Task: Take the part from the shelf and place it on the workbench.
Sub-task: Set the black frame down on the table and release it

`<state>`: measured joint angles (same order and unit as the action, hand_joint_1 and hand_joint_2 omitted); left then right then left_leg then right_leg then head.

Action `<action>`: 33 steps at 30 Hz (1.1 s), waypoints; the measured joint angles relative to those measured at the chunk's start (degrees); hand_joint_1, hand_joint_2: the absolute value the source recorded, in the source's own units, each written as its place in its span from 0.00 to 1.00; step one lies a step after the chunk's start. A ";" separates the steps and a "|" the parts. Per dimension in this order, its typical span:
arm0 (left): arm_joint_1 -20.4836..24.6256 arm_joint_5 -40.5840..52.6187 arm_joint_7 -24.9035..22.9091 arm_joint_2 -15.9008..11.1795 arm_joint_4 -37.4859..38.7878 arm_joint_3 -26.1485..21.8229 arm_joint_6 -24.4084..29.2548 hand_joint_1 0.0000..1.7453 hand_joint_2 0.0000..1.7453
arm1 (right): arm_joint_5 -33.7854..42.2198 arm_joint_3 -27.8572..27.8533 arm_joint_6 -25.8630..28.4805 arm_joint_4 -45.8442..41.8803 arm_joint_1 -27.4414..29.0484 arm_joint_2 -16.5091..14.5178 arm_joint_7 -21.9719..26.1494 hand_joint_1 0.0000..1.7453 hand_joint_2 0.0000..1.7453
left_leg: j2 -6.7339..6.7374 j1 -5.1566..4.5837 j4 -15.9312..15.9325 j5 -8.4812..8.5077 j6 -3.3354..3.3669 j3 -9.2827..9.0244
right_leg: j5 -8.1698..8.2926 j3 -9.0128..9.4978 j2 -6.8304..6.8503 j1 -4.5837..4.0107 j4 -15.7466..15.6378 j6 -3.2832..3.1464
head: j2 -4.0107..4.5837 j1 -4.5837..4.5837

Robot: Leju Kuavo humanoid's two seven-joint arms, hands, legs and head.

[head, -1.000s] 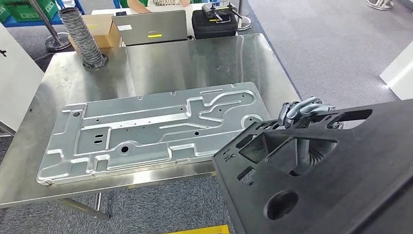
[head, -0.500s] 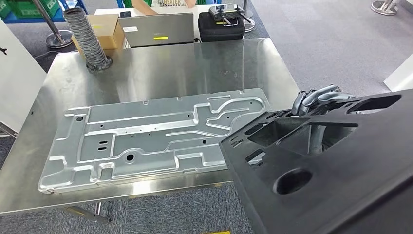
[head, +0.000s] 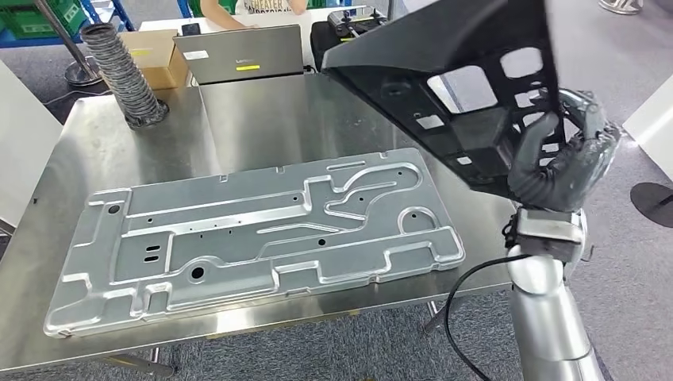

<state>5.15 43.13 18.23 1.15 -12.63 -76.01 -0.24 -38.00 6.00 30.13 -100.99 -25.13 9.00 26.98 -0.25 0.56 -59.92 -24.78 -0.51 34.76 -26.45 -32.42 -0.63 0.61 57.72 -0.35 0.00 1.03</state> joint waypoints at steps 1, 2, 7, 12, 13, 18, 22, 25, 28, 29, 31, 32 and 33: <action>0.06 0.02 0.01 -0.02 0.00 -0.02 0.02 0.00 1.00 | -4.51 0.16 1.59 2.33 -1.32 0.23 -1.33 1.00 1.00 | -0.01 -0.10 1.31 0.21 0.27 -0.40 | -0.02 -0.17 -0.11 -0.10 0.07 0.30 | 0.00 -0.01; 0.12 0.04 0.01 -0.03 0.00 -0.03 0.02 0.00 1.00 | -7.96 0.39 2.68 4.62 -2.52 0.49 -2.42 1.00 1.00 | -0.05 -0.19 1.57 0.03 0.50 -0.42 | 0.05 -0.37 -0.20 -0.16 0.11 0.60 | 0.00 -0.03; 0.17 0.39 0.14 -0.05 0.00 -0.02 -0.40 0.00 1.00 | -16.44 2.08 4.30 12.76 -7.32 1.53 -6.22 1.00 1.00 | -0.10 0.08 2.49 0.45 1.93 -0.72 | -3.70 -3.82 0.11 0.14 6.98 1.92 | 0.00 -0.40; 0.30 1.78 0.61 -0.11 0.00 0.21 -1.37 0.00 1.00 | -30.68 7.48 4.52 24.40 -13.01 1.71 -10.49 1.00 1.00 | -0.06 -0.10 2.21 0.17 2.09 -0.81 | -3.28 -8.63 0.31 0.15 13.80 1.99 | 0.00 -0.55; 0.35 2.06 0.73 -0.11 0.00 0.28 -1.50 0.00 1.00 | -32.97 8.94 4.59 27.14 -14.49 1.50 -11.09 1.00 1.00 | -0.10 -0.11 2.07 0.06 1.98 -0.83 | -0.97 -6.87 0.32 0.13 9.69 1.73 | 0.00 -0.56; 0.70 2.87 1.30 0.06 0.00 0.70 -2.09 0.00 1.00 | -41.04 17.92 5.13 45.52 -22.95 -2.94 -13.07 1.00 1.00 | -0.12 -0.35 1.92 -0.09 0.72 -0.55 | 2.04 -3.12 0.20 -0.42 0.59 0.52 | 0.00 -0.52; 0.85 3.16 1.65 0.27 0.00 0.99 -2.19 0.00 1.00 | -43.11 23.48 5.11 57.36 -26.99 -7.81 -13.95 1.00 1.00 | -0.09 -0.21 -3.57 -3.49 -0.40 1.87 | 2.37 -2.60 0.34 0.06 -0.22 -0.71 | 0.00 -0.37; 0.66 3.19 1.83 0.33 0.00 1.19 -2.19 0.00 1.00 | -43.20 25.74 4.59 62.72 -28.48 -10.12 -13.43 1.00 1.00 | -0.07 0.01 -13.93 -7.33 -0.97 7.24 | 2.20 -2.51 0.52 -0.03 -0.20 -1.00 | 0.00 -0.34; 0.35 3.38 2.37 0.35 0.00 1.33 -2.23 0.00 1.00 | -43.43 27.65 3.61 67.05 -29.48 -12.23 -12.55 1.00 1.00 | -0.02 0.28 -8.71 -2.75 -1.10 5.38 | 1.87 -2.23 0.43 -0.02 -0.05 -0.86 | 0.00 -0.35; 0.35 3.51 2.66 0.34 0.00 1.39 -2.28 0.00 1.00 | -43.50 28.18 3.45 68.19 -29.80 -12.97 -12.38 1.00 1.00 | -0.02 0.31 -4.55 -0.96 -1.01 3.38 | 1.68 -2.14 0.35 -0.08 0.07 -0.68 | 0.00 -0.35; 0.44 3.85 3.25 0.35 0.00 1.58 -2.41 0.00 1.00 | -43.44 29.17 3.25 70.31 -30.42 -14.38 -12.09 1.00 1.00 | -0.05 0.21 1.03 0.85 -0.59 0.66 | 1.42 -2.14 0.16 -0.28 0.31 -0.20 | 0.00 -0.41; 0.47 4.00 3.50 0.35 0.00 1.67 -2.47 0.00 1.00 | -43.35 29.64 3.24 71.26 -30.58 -14.97 -11.98 1.00 1.00 | -0.09 0.11 1.69 0.68 -0.33 0.33 | 1.38 -2.17 0.12 -0.37 0.34 0.07 | 0.00 -0.43; 0.49 4.13 3.69 0.36 0.00 1.73 -2.52 0.00 1.00 | -43.26 30.07 3.27 72.03 -30.64 -15.46 -11.91 1.00 1.00 | -0.11 0.07 1.82 0.71 -0.02 0.33 | 1.37 -2.17 0.10 -0.40 0.32 0.35 | 0.00 -0.45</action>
<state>5.64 47.26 21.92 1.51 -12.63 -74.28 -2.76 -81.26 36.07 33.40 -28.95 -55.77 -6.46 15.08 -0.36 0.63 -58.10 -24.07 -0.53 35.09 -25.08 -34.59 -0.53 0.21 58.03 0.00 -0.01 0.58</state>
